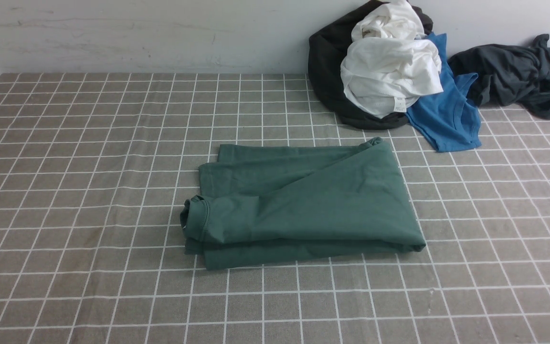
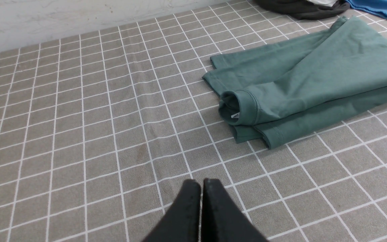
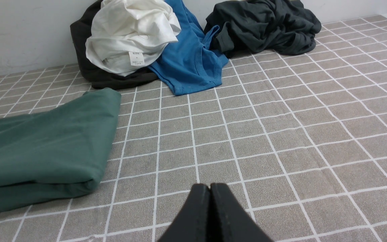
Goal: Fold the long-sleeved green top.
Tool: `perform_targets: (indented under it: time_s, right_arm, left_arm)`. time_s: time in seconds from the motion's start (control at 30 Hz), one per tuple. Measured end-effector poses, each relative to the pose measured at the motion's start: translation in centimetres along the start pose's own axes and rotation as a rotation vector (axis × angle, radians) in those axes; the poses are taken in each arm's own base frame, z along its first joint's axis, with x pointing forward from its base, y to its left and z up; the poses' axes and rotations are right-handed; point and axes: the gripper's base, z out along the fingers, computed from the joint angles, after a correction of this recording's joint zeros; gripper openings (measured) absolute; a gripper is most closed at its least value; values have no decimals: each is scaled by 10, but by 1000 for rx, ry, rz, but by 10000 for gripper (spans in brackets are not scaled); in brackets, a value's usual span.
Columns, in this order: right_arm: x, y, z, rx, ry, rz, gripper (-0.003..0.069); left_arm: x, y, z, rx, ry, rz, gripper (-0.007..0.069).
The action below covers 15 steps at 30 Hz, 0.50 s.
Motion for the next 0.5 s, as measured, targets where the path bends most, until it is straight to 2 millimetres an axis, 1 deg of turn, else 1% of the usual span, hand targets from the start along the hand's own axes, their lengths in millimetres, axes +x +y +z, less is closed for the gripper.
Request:
perform_targets:
  time_s: [0.23,0.4,0.5]
  right_arm:
    - [0,0,0,0,0,0,-14]
    - [0,0,0,0,0,0,-14]
    - [0,0,0,0,0,0,-14]
  left_arm:
    - [0,0,0,0,1,0,-7]
    - [4,-1,4,17,-5,-23,-7]
    - [9,-3,11,32,-116,-82,-7]
